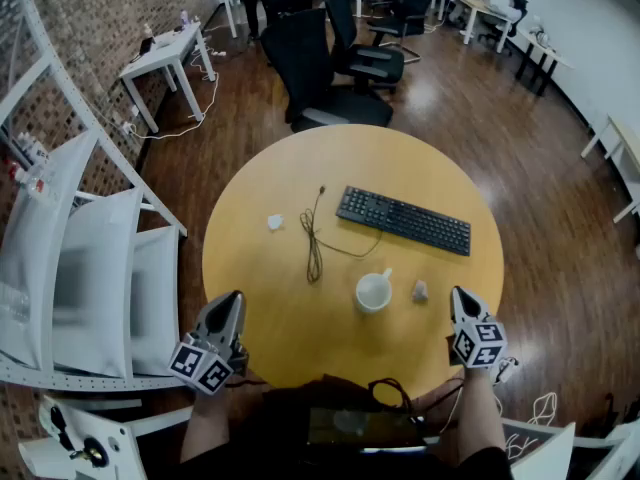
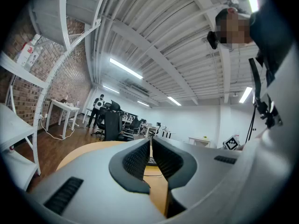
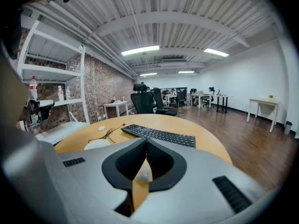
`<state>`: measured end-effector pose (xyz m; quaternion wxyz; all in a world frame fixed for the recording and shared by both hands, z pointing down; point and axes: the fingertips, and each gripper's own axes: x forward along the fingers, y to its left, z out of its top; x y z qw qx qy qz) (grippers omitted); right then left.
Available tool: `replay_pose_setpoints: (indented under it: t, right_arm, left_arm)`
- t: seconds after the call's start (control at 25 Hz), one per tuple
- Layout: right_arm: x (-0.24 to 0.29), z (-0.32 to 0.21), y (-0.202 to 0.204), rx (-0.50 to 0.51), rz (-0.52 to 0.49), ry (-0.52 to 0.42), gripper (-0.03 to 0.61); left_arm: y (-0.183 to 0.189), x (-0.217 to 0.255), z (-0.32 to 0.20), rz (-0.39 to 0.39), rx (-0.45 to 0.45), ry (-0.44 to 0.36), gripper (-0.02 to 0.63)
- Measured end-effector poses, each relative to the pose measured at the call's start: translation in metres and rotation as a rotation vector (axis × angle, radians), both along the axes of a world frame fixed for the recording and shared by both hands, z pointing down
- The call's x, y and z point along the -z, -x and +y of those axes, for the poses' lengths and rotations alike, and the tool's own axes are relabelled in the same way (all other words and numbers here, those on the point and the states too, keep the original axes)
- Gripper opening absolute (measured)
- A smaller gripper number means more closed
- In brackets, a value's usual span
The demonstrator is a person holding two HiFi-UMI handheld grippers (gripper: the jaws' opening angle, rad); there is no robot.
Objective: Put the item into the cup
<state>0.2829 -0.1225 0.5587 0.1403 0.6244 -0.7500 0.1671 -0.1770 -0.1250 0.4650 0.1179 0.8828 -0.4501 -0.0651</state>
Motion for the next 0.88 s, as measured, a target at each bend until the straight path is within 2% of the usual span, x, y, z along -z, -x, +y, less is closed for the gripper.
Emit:
replay_pose_setpoints:
  t: [0.16, 0.2, 0.24, 0.28, 0.44, 0.52, 0.68, 0.84, 0.88]
  right_arm:
    - [-0.036, -0.022, 0.012, 0.033, 0.064, 0.107, 0.011]
    - [-0.052, -0.027, 0.013, 0.04, 0.058, 0.147, 0.057]
    - [-0.067, -0.032, 0.015, 0.047, 0.048, 0.19, 0.134]
    - [-0.08, -0.036, 0.017, 0.053, 0.038, 0.231, 0.155]
    - [-0.116, -0.051, 0.021, 0.05, 0.054, 0.349, 0.155]
    - [-0.129, -0.057, 0.021, 0.04, 0.063, 0.4, 0.204]
    - [-0.144, -0.064, 0.025, 0.035, 0.09, 0.458, 0.207]
    - [-0.163, -0.064, 0.023, 0.055, 0.094, 0.497, 0.207]
    - [-0.165, -0.062, 0.023, 0.058, 0.101, 0.507, 0.181]
  left_arm:
    - [-0.016, -0.005, -0.009, -0.022, -0.046, 0.008, 0.017]
    - [-0.02, -0.006, -0.011, -0.029, -0.054, 0.009, 0.017]
    - [-0.024, -0.007, -0.013, -0.036, -0.061, 0.012, 0.017]
    - [-0.027, -0.008, -0.015, -0.041, -0.066, 0.014, 0.017]
    - [-0.028, -0.013, -0.018, -0.053, -0.064, 0.04, 0.017]
    - [-0.022, -0.021, -0.018, -0.055, -0.041, 0.064, 0.017]
    - [-0.005, -0.04, -0.014, -0.077, 0.011, 0.115, 0.017]
    - [-0.007, -0.048, -0.015, -0.083, 0.016, 0.144, 0.017]
    - [-0.009, -0.048, -0.015, -0.08, 0.013, 0.146, 0.017]
